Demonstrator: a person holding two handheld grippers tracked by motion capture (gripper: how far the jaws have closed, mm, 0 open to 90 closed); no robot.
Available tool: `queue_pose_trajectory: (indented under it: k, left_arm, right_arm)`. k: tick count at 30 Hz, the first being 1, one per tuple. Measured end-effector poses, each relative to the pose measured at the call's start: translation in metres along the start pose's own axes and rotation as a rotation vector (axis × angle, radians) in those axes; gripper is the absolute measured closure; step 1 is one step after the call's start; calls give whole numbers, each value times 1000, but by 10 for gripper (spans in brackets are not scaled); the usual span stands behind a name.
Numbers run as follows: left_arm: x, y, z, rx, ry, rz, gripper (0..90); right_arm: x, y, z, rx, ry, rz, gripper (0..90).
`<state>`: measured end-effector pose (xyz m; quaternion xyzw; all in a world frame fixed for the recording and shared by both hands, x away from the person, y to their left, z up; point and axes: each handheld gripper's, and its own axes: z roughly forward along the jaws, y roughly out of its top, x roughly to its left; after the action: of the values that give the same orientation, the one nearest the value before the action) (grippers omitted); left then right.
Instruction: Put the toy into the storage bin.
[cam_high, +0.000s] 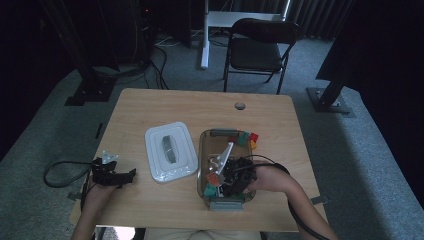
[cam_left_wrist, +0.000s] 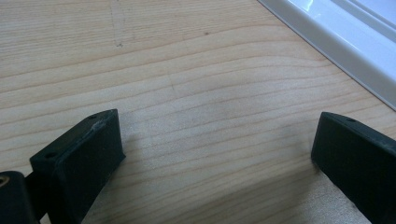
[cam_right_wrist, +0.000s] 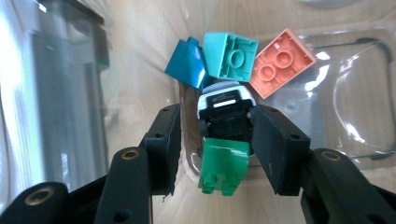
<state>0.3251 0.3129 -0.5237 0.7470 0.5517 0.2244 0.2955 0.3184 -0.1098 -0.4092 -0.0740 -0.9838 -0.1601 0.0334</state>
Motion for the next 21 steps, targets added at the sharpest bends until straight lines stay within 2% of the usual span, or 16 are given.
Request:
queue_pose_trajectory:
  k: [11,12,13,14,17,18,21]
  left_arm:
    - [0,0,0,0,0,0,27]
    - [0,0,0,2,0,0,27]
    - [0,0,0,2,0,0,26]
    - [0,0,0,2,0,1,27]
    - [0,0,0,1,0,0,27]
    - [0,0,0,1,0,0,27]
    - [0,0,0,1,0,0,26]
  right_arm:
    - [-7,-20,-43,-137,-64,84,493]
    - [-11,-28,-55,-177,-85,120,488]
    - [-11,-28,-55,-177,-85,120,488]
    - [-15,-36,-64,-203,-108,148,485]
    - [-17,-40,-69,-215,-120,165,485]
    - [-25,-52,-78,-242,-149,206,485]
    - [-35,-67,-85,-260,-182,240,485]
